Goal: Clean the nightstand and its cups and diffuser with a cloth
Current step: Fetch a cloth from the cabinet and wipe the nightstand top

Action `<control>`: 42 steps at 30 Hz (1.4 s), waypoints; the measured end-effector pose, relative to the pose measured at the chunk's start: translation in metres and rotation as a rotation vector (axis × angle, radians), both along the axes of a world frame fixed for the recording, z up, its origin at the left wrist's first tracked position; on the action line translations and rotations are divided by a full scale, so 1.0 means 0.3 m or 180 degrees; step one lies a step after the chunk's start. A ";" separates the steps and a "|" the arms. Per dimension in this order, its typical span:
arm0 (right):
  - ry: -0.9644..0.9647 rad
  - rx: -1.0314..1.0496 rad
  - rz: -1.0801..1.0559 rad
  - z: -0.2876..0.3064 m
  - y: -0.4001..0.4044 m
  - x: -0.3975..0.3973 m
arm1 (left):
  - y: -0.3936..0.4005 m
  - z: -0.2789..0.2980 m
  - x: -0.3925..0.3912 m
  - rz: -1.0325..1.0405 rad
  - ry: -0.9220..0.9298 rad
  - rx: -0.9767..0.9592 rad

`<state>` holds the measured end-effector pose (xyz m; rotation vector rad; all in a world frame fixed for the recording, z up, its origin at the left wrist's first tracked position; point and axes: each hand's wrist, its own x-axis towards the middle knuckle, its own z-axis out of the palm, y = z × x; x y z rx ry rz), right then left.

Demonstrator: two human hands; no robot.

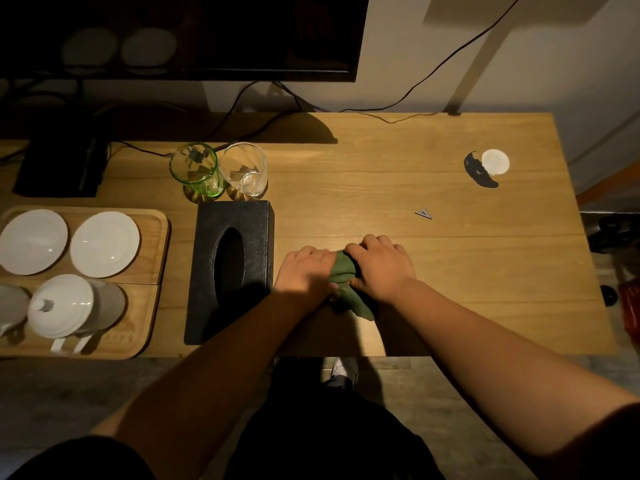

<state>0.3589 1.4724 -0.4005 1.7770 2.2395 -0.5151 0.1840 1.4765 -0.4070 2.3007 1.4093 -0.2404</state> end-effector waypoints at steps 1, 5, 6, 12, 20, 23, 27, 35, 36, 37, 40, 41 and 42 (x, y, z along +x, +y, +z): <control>0.0092 -0.0003 -0.0006 0.001 -0.003 0.005 | -0.007 0.007 0.006 0.0024 -0.0014 0.0006; 0.0839 -0.0375 -0.0051 0.008 -0.028 0.034 | -0.016 0.044 0.015 0.0182 -0.0415 -0.0604; 0.1091 -0.0539 -0.0169 0.010 -0.036 0.047 | -0.019 0.048 0.009 0.0259 -0.0715 -0.0806; 0.2573 -0.1051 -0.1326 0.090 -0.105 0.136 | -0.071 0.136 0.001 0.1222 -0.2127 -0.1390; 0.4009 -0.0584 -0.2529 0.221 -0.201 0.175 | -0.068 0.290 0.089 0.1471 -0.3040 -0.1692; 0.4361 -0.0454 -0.2845 0.251 -0.240 0.168 | -0.061 0.334 0.108 0.1415 -0.3038 -0.1609; 0.4720 -0.0092 -0.3068 0.309 -0.282 0.145 | -0.048 0.384 0.129 0.1385 -0.3216 -0.1560; 0.5130 0.0780 -0.4216 0.384 -0.403 0.069 | -0.030 0.438 0.168 0.0356 -0.3092 -0.2062; 0.5229 0.0890 -0.4393 0.385 -0.430 0.061 | -0.040 0.441 0.177 0.0267 -0.3087 -0.2144; 0.5310 0.1034 -0.4577 0.388 -0.462 0.054 | -0.054 0.445 0.188 0.0175 -0.3068 -0.2244; 0.5419 0.1342 -0.4959 0.397 -0.571 0.027 | -0.115 0.439 0.216 -0.0010 -0.2912 -0.2556; 0.5424 0.1487 -0.5082 0.401 -0.625 0.015 | -0.148 0.441 0.231 -0.0133 -0.2842 -0.2651; 0.5443 0.1621 -0.5171 0.404 -0.670 0.006 | -0.177 0.442 0.245 -0.0233 -0.2788 -0.2719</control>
